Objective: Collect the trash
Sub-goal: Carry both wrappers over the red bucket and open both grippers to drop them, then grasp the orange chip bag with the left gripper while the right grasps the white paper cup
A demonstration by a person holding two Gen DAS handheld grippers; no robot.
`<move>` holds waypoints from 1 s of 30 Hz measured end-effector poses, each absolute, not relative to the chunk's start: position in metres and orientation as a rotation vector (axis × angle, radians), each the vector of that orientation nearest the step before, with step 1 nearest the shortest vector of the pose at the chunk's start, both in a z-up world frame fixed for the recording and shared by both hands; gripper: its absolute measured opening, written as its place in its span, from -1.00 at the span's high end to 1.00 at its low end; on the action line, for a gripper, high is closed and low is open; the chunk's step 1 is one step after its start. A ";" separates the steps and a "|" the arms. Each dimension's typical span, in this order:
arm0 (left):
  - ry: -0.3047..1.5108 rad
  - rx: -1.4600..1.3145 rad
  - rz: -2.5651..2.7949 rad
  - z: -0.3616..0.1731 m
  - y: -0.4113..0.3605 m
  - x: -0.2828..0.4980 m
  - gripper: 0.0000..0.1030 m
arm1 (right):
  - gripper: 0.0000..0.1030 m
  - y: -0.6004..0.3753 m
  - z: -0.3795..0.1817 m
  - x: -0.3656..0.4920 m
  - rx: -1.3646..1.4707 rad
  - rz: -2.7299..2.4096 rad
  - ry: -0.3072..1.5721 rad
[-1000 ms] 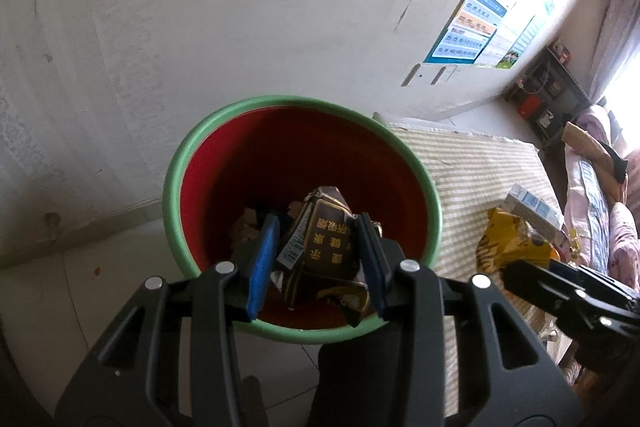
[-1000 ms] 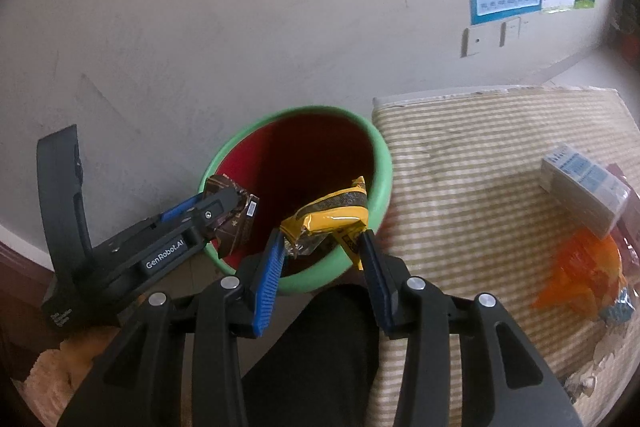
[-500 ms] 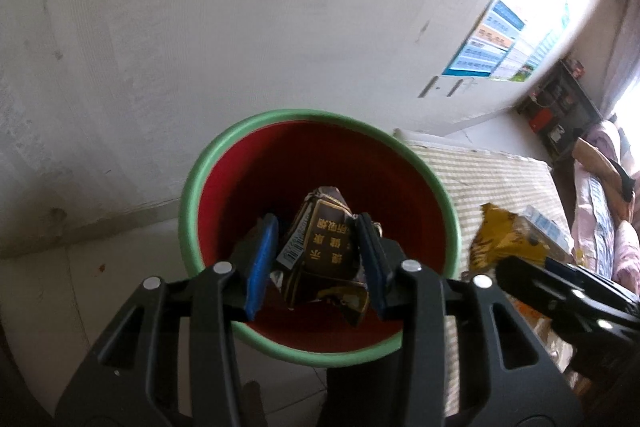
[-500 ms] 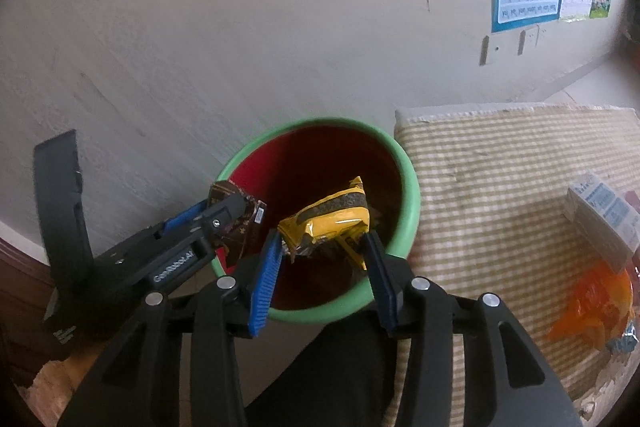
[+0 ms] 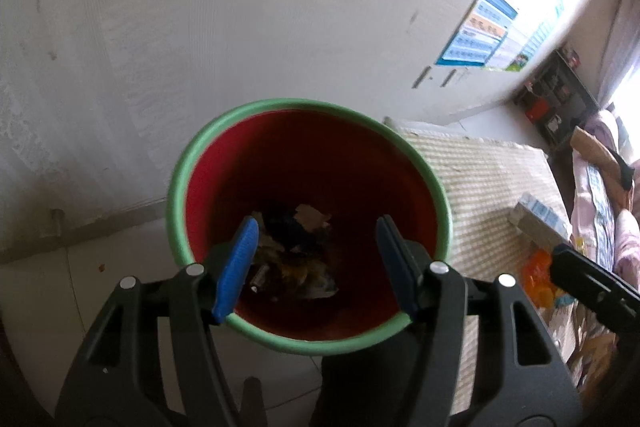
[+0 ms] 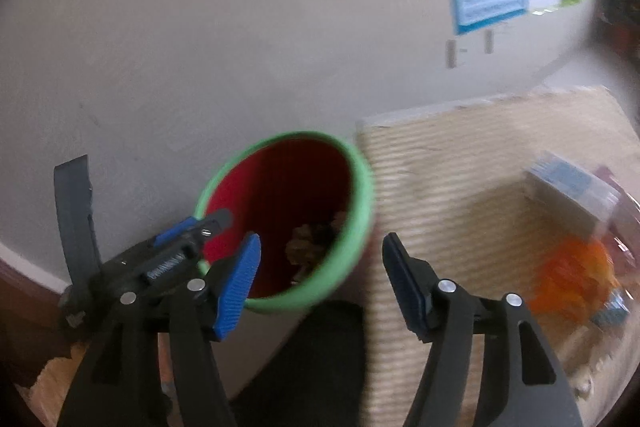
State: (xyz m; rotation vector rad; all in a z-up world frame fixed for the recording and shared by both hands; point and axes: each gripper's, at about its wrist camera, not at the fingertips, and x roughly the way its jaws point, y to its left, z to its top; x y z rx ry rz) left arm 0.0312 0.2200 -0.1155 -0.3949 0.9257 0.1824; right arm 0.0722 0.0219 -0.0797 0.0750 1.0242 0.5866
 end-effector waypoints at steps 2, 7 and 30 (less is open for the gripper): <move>0.933 -0.390 0.158 -0.115 0.211 0.033 -0.15 | -0.20 -0.010 -0.081 0.069 0.104 0.511 1.024; 0.941 -0.365 0.102 -0.113 0.185 0.037 -0.15 | -0.20 -0.103 -0.102 0.056 0.183 0.271 1.053; 1.074 -0.238 -0.308 -0.105 -0.019 0.068 -0.46 | -0.01 -0.252 -0.180 -0.004 0.424 0.029 1.182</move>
